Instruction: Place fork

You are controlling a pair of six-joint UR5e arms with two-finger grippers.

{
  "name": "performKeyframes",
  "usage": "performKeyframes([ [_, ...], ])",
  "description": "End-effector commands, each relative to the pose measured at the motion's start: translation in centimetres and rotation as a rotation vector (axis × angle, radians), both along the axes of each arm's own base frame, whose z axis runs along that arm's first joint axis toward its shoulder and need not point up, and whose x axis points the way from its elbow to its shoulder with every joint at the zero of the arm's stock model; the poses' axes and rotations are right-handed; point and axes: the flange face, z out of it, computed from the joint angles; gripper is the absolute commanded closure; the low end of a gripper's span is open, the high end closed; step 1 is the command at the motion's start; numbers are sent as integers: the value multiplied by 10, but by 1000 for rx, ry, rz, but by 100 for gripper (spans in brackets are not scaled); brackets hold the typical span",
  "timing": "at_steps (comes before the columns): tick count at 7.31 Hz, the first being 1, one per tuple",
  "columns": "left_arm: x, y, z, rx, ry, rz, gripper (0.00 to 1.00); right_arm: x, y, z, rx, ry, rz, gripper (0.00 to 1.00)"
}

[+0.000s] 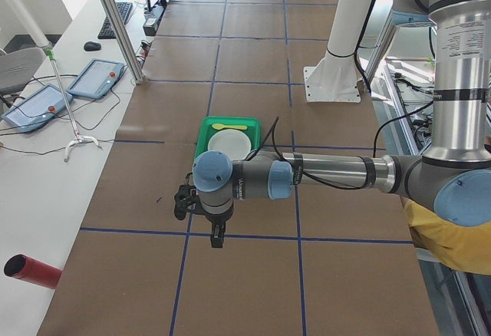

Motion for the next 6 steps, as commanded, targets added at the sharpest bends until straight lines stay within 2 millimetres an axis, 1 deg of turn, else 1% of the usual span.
performKeyframes([
  [1, -4, -1, -3, 4, 1, -6, 0, 0, 0, 0, 0, 0, 0, 0],
  [6, -5, -2, -8, 14, -6, -6, 0, 0, 0, 0, 0, 0, 0, 0],
])
